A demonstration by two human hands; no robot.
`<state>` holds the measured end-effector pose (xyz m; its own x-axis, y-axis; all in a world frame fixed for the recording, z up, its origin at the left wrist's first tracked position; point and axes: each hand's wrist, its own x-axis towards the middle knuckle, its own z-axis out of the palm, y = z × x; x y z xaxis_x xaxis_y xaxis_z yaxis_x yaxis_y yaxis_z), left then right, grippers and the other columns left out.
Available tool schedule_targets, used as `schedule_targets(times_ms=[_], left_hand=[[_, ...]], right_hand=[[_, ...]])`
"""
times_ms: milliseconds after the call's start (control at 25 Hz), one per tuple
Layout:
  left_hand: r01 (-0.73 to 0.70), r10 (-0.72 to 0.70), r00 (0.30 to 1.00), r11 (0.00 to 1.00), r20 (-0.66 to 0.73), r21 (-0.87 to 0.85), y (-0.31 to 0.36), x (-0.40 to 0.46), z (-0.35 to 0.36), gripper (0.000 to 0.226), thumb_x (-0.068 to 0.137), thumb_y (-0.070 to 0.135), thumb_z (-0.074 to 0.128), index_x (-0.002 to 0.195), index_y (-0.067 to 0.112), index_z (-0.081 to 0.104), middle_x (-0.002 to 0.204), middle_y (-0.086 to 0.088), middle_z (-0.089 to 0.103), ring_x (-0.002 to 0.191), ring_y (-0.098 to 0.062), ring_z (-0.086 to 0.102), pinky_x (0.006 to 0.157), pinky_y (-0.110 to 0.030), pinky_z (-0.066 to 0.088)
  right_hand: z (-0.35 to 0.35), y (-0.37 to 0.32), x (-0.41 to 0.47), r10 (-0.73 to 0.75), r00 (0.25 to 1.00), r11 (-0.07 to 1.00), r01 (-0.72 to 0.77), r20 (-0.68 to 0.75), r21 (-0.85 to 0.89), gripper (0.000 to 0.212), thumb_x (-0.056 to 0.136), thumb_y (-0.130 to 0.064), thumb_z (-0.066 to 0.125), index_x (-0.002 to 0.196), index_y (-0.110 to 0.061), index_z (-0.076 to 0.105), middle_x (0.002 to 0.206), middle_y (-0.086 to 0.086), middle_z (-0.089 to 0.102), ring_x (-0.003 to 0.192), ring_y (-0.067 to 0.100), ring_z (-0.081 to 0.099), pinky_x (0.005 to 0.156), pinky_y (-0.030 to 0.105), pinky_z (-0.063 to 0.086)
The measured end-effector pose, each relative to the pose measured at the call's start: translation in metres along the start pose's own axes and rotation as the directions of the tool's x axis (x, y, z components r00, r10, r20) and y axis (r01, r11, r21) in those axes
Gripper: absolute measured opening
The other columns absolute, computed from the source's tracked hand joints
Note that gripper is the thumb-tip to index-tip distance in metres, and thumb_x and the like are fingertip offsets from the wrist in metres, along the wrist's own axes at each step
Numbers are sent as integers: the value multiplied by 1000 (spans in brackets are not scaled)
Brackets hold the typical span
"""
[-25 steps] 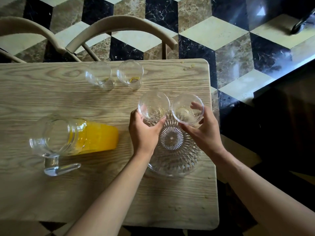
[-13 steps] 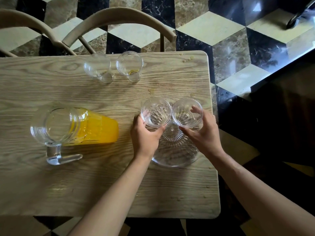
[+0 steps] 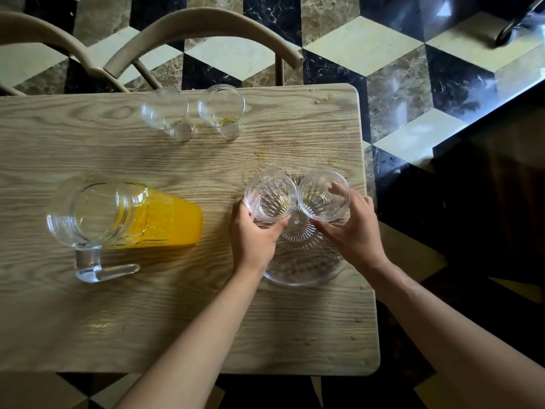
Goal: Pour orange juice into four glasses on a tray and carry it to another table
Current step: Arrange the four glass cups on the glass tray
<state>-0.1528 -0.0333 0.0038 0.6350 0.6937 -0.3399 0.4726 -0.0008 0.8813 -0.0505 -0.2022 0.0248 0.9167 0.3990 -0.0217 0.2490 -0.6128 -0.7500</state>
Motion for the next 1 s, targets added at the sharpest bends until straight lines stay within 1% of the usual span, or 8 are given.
schedule_targets(times_ms=[120, 200, 280, 360, 440, 560, 800, 1001], left_hand=[[-14, 14, 1000, 999, 10, 29, 2, -2, 0, 100, 65, 49, 95, 150, 20, 51, 136, 15, 56, 132, -9, 57, 118, -33, 46], [-11, 11, 1000, 999, -3, 51, 2, -4, 1, 105, 60, 62, 89, 151, 30, 47, 141, 12, 55, 137, -11, 56, 121, -39, 46], [-1, 1, 1000, 999, -10, 49, 3, -5, 1, 105, 60, 55, 93, 149, 36, 41, 144, 9, 54, 139, -15, 56, 122, -44, 46], [25, -25, 1000, 999, -10, 22, 8, -7, -3, 112, 67, 33, 101, 159, 25, 38, 153, 1, 51, 142, -22, 54, 122, -47, 47], [43, -43, 999, 999, -1, 8, 13, -11, -7, 115, 72, 15, 98, 165, 12, 31, 163, -12, 44, 144, -28, 52, 120, -46, 48], [25, -25, 1000, 999, 7, 43, 15, -20, -16, 115, 74, 10, 97, 165, 7, 28, 160, -16, 43, 142, -26, 53, 120, -41, 47], [-81, 79, 997, 991, 22, 103, 30, -48, -47, 113, 77, 23, 96, 165, 10, 28, 155, -9, 46, 141, -14, 46, 119, -24, 37], [-234, 245, 969, 951, -31, 204, 52, -74, -66, 112, 71, 61, 85, 159, 9, 39, 151, -12, 52, 143, -20, 51, 118, -32, 42]], right_hand=[[0, -1, -2, 0, 1000, 1000, 0, -4, -8, 77, 70, -26, 92, 137, -6, 60, 126, 5, 69, 108, -8, 37, 99, 36, 43], [-1, -2, -4, 27, 999, 999, -27, 18, -18, 79, 69, -29, 91, 138, -8, 59, 128, 4, 68, 110, -3, 39, 102, 36, 44], [-3, -3, -5, 53, 998, 999, -53, 47, -9, 79, 69, -30, 92, 138, -10, 59, 129, 4, 67, 113, 3, 43, 102, 41, 47], [-5, -3, -5, 58, 995, 998, -57, 78, -6, 84, 68, -32, 92, 140, -11, 56, 131, 4, 65, 114, 7, 46, 100, 45, 49], [-9, -4, -7, 80, 991, 997, -78, 107, -24, 98, 67, -36, 93, 150, -10, 46, 137, 6, 61, 121, 14, 50, 103, 46, 48], [-17, -7, -13, 129, 984, 992, -127, 126, -24, 122, 64, -39, 94, 160, -5, 27, 147, 12, 54, 133, 24, 50, 111, 47, 45], [-41, -31, -29, 131, 984, 990, -136, 124, 32, 127, 64, -49, 90, 161, -6, 20, 162, 13, 37, 150, 23, 36, 123, 44, 32], [-65, -54, -29, 66, 988, 996, -73, 141, 48, 126, 65, -59, 82, 161, -6, 20, 165, 13, 32, 152, 23, 31, 123, 33, 25]])
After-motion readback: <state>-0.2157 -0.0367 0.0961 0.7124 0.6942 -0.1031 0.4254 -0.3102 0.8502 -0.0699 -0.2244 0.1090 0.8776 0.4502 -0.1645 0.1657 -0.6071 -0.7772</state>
